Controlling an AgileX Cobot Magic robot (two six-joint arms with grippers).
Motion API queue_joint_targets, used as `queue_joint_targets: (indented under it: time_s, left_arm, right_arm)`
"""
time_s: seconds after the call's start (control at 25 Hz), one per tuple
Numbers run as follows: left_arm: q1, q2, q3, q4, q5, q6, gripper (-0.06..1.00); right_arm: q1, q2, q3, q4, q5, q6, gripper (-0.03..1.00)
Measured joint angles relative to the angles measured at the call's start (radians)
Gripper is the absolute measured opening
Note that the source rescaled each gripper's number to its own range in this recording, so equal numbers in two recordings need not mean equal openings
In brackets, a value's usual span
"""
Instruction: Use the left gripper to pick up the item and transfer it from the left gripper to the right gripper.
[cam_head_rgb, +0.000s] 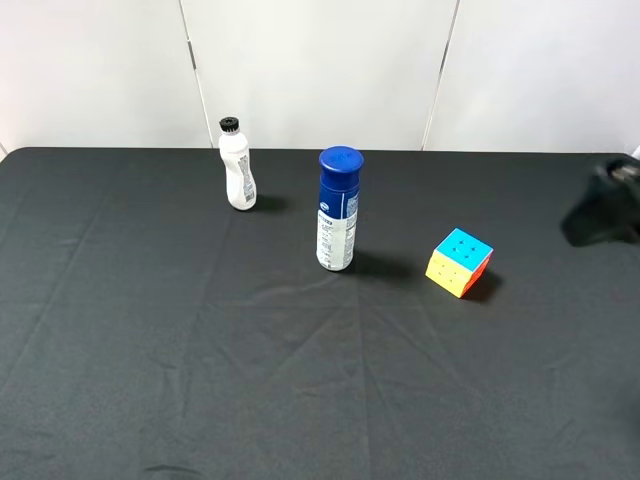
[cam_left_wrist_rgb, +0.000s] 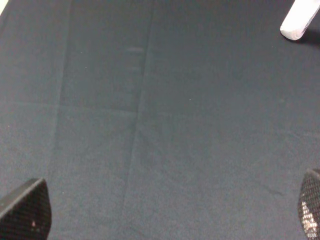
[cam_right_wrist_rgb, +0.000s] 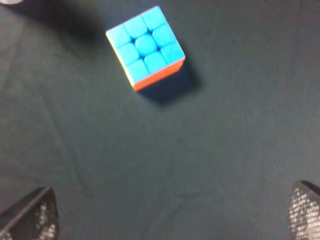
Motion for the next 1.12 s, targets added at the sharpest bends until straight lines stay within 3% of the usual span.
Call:
queue_joint_targets:
  time_s: [0.32, 0.6, 1.12]
  left_arm:
    - [0.0, 0.0, 0.0, 0.0, 0.0, 0.001, 0.97]
    - [0.0, 0.0, 0.0, 0.0, 0.0, 0.001, 0.97]
    - [0.0, 0.0, 0.0, 0.0, 0.0, 0.001, 0.97]
  right_arm:
    - [0.0, -0.437, 0.26, 0.006, -0.069, 0.0, 0.99]
    - [0.0, -0.778, 0.333, 0.028, -0.086, 0.0, 0.99]
    - [0.0, -0.946, 0.381, 0.055, -0.068, -0.026, 0.99]
